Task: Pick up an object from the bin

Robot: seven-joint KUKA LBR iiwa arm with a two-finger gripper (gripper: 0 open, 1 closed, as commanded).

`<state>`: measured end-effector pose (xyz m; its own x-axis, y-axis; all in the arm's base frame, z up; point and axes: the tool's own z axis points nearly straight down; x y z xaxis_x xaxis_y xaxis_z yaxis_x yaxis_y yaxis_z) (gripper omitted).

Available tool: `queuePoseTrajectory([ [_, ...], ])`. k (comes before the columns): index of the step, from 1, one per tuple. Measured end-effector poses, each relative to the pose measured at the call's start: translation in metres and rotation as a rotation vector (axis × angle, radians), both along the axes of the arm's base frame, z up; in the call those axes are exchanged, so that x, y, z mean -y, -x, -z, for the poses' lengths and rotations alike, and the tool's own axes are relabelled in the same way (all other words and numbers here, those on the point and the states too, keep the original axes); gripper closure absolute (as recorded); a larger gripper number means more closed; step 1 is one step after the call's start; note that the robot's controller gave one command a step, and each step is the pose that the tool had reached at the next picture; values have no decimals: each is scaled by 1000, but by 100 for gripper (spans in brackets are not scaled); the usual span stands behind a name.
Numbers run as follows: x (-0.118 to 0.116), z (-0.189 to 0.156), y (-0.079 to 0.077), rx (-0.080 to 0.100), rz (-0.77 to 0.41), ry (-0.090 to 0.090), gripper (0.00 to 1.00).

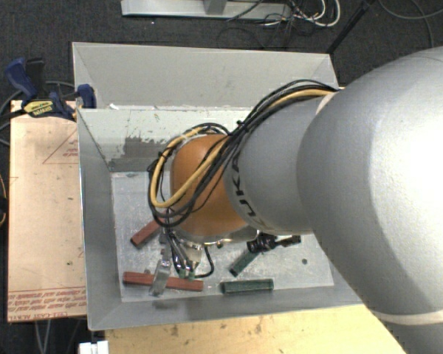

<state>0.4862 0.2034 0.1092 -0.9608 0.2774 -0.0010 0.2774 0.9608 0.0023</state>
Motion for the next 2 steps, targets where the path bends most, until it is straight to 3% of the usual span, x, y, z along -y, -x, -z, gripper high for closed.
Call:
queuePoseTrajectory([
  [1,15,40,5,2,122,0,0],
  [2,15,39,4,2,123,0,0],
])
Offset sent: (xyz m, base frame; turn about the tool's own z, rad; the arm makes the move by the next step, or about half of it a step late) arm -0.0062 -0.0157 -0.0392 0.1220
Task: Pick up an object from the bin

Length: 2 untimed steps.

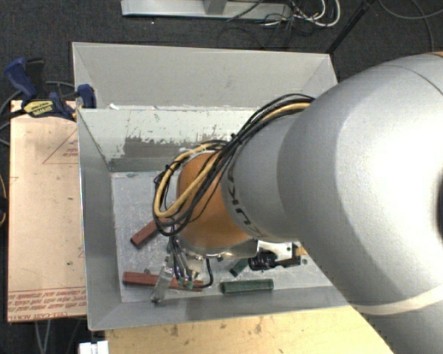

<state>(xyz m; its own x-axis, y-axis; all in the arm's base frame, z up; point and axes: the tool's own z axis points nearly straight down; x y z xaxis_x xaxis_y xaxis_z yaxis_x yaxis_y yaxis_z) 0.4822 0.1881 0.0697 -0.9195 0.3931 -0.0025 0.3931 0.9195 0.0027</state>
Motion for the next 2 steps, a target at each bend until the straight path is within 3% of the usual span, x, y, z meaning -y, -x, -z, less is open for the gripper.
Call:
queuePoseTrajectory([
  [1,-1,1,3,-13,-4,1,100],
  [2,-2,-84,2,4,-7,-2,100],
])
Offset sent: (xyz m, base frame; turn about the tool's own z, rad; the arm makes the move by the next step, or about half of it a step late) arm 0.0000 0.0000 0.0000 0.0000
